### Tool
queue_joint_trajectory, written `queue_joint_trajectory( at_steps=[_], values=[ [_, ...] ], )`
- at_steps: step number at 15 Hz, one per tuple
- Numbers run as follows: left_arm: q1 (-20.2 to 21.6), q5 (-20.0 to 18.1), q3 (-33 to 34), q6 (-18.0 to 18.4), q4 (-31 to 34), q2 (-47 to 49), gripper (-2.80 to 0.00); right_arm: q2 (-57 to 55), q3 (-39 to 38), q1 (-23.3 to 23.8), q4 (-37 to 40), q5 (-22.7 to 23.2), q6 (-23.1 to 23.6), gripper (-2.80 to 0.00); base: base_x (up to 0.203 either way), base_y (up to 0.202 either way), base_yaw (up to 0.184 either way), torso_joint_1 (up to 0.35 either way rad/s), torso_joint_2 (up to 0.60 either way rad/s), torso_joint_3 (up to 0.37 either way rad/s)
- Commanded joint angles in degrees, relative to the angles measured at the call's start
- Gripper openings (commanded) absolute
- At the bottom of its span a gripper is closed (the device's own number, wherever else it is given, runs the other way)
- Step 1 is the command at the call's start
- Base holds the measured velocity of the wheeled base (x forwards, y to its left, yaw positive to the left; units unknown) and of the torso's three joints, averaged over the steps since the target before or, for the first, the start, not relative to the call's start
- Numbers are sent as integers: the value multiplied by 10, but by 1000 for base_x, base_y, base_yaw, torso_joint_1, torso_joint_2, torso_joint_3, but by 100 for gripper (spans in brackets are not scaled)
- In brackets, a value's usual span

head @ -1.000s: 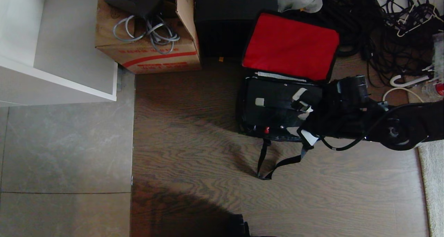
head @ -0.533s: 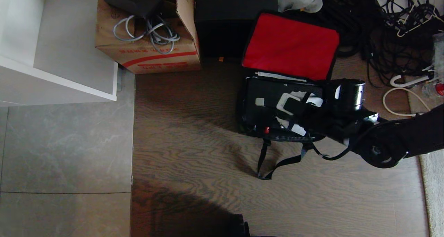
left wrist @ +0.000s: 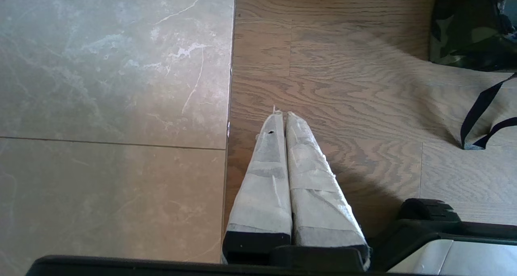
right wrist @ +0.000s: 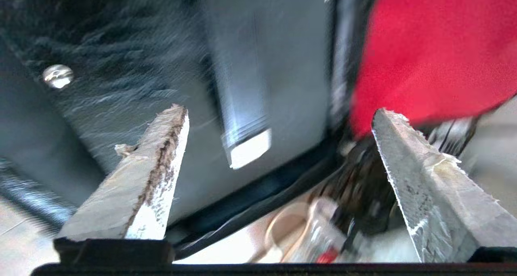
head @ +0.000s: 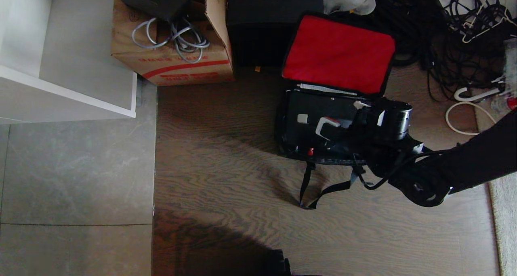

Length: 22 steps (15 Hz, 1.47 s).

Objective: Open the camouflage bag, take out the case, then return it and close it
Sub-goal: Grip the handle

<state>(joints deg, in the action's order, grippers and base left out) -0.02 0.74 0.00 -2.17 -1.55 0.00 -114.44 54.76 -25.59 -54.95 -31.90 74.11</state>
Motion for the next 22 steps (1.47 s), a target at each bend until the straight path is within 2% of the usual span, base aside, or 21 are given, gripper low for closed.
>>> queue_joint_trajectory(
  at_steps=[1, 2, 3, 6, 8, 12, 13, 19, 22],
  values=[
    [0, 0, 4, 0, 0, 0, -280, -18, -4, -18, -5, -19, -53, 0, 0, 0, 0, 0, 0, 0],
    [0, 1, 4, 0, 0, 0, -280, -20, -3, -24, -5, -25, -87, 0, 0, 0, 0, 0, 0, 0],
    [-1, 0, 4, 0, 0, 0, -280, -23, -1, -30, -9, -41, -95, 0, 0, 0, 0, 0, 0, 0],
    [0, 0, 4, 0, 0, 0, -280, -36, -2, -39, -61, -41, -90, 0, 0, 0, 0, 0, 0, 0],
    [-1, 1, 4, 0, 0, 0, -280, -40, -2, -40, -104, -37, -41, 0, 0, 0, 0, 0, 0, 0],
    [0, 0, 4, 0, 0, 0, -280, -41, -4, -38, -184, -28, 102, 0, 0, 0, 0, 0, 0, 0],
    [0, 0, 4, 0, 0, 0, -280, -46, -4, -38, -195, -22, 124, 0, 0, 0, 0, 0, 0, 0],
    [0, 1, 4, 0, 0, 0, -280, -69, -1, -26, -197, -23, 128, 0, 0, 0, 0, 0, 0, 0],
    [0, 0, 4, 0, 0, 0, -280, -97, 3, -17, -222, -22, 126, 0, 0, 0, 0, 0, 0, 0]
  ],
)
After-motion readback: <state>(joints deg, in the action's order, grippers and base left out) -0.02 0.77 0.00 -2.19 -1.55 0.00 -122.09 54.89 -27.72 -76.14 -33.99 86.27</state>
